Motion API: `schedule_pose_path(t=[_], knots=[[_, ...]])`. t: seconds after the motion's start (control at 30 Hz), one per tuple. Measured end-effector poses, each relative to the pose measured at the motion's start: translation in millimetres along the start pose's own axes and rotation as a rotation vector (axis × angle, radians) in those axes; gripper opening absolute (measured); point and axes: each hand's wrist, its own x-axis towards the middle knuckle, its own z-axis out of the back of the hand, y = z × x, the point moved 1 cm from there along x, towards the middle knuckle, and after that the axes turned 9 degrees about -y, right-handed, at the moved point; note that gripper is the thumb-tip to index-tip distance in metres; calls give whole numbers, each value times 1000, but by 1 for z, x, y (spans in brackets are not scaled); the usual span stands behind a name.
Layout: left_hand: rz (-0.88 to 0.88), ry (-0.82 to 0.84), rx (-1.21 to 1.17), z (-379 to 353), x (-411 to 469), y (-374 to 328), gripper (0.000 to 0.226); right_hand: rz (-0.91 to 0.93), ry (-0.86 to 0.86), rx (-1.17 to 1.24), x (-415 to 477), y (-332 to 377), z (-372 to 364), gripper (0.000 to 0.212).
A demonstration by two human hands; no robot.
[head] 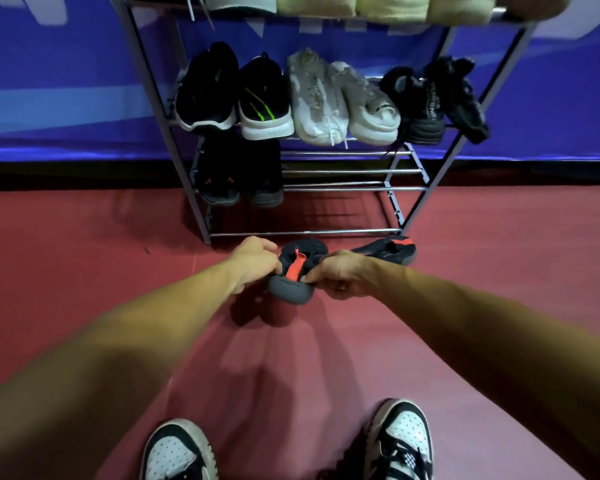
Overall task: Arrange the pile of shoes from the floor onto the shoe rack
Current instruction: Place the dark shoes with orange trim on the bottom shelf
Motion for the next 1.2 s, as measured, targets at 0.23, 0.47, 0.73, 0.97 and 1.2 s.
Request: schedule_pose_path(t=[0.23,0.47,0.73,0.97,1.2], knots=[[54,-16,-183,-15,-39,-42,69,51,-166,214,-30,6,32,21],[-47,15,-214,11,-60,-97,49,36,-78,188,-72,57,69,32],[-72,-97,-331,16,-44,-106,53,205,-173,313,-54,75,64,25],[-116,-211,-387,4,5,-80,60,303,-141,347,-14,74,54,36],[-157,-296,-280,4,48,-90,61,322,-215,327,27,94,59,53]])
